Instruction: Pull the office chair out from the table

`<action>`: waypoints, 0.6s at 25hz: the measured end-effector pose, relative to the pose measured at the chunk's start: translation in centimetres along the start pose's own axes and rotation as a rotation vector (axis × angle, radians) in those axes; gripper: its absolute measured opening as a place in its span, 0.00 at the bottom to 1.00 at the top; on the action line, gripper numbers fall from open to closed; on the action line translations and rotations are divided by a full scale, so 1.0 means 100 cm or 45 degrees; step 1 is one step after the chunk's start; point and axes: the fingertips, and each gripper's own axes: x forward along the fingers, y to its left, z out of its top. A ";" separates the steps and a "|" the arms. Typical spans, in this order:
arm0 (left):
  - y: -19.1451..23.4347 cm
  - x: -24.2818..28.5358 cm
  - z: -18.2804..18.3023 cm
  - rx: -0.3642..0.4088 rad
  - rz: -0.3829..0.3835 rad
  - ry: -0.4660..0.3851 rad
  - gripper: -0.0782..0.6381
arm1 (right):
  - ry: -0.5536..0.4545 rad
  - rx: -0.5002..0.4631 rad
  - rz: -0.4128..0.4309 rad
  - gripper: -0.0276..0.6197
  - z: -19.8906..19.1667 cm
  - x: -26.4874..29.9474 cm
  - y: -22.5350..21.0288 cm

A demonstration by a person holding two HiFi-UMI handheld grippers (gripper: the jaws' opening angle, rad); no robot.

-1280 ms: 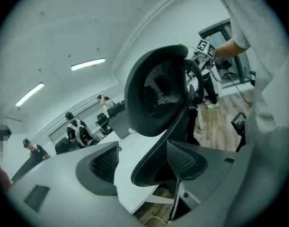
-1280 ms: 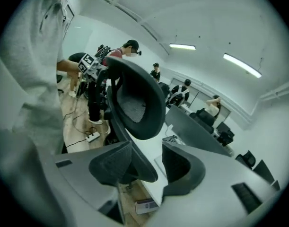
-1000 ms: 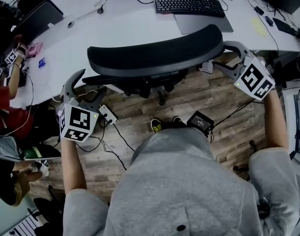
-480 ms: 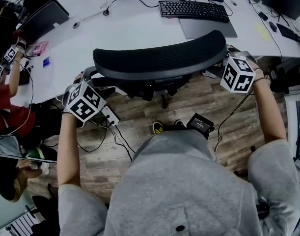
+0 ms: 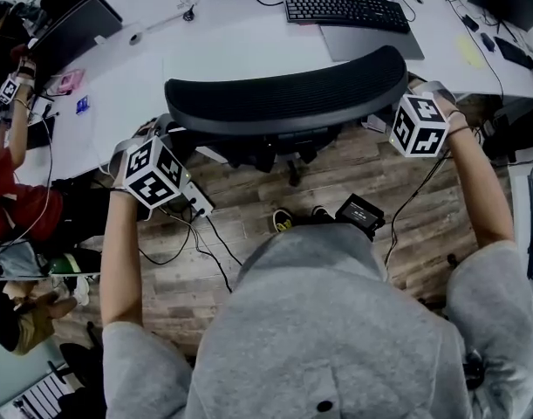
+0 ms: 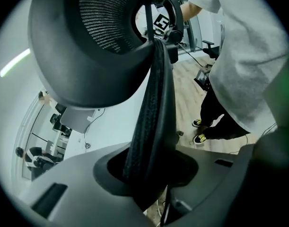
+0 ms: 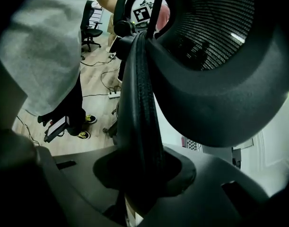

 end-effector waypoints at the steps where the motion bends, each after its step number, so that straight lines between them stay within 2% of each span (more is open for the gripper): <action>1: 0.000 0.000 0.000 0.007 -0.006 -0.001 0.30 | 0.024 0.008 0.019 0.23 -0.002 0.000 0.001; 7: -0.015 -0.003 0.003 0.078 -0.076 -0.012 0.27 | 0.059 -0.040 0.104 0.18 -0.004 -0.005 0.015; 15: -0.017 -0.005 0.003 0.093 -0.089 -0.009 0.26 | 0.055 -0.030 0.092 0.18 -0.004 -0.006 0.017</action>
